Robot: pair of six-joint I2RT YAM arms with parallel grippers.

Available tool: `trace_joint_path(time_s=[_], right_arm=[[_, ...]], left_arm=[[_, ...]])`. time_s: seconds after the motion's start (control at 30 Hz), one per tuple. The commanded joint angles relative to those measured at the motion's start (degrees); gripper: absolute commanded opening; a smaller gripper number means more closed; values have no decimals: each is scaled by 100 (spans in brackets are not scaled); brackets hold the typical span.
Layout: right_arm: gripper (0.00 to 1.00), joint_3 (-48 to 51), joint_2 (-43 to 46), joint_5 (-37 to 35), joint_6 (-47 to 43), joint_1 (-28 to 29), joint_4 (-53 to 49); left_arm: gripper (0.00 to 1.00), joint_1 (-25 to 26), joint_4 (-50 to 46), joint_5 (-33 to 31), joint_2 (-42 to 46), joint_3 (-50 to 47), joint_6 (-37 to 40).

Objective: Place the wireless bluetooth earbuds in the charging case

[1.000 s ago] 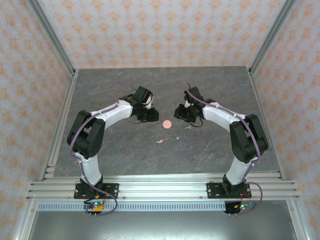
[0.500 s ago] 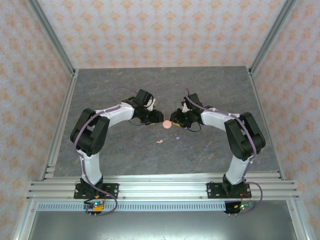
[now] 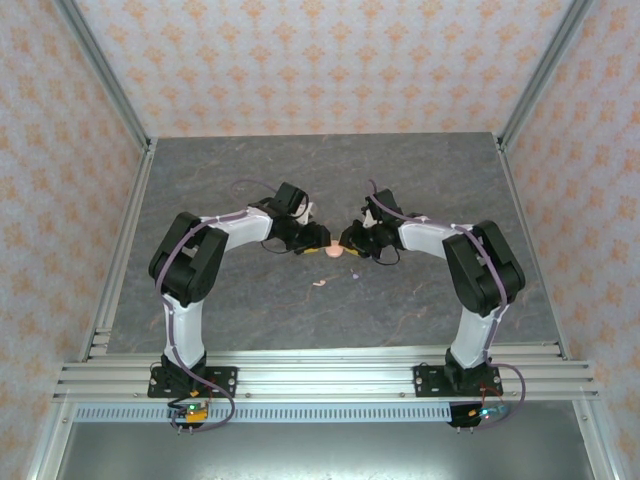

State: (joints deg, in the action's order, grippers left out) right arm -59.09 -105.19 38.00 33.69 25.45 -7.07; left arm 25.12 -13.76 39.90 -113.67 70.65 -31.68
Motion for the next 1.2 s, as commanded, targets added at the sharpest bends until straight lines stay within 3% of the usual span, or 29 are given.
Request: trace_joint_path(time_s=[0.0, 0.43, 0.83, 1.0, 1.17], right_arm=[[25, -24, -114, 59, 47, 35, 117], [17, 31, -242, 32, 120, 39, 217], [15, 37, -279, 31, 147, 38, 224], [15, 41, -248, 62, 177, 34, 254], [15, 56, -239, 174, 221, 34, 346]], left_arm=[[46, -16, 233, 168, -102, -69, -140], [44, 18, 922, 510, -305, -284, -539], [37, 85, 1447, 685, -377, -385, -907], [27, 88, 1516, 647, -289, -434, -988], [26, 81, 1955, 675, -167, -612, -1358]])
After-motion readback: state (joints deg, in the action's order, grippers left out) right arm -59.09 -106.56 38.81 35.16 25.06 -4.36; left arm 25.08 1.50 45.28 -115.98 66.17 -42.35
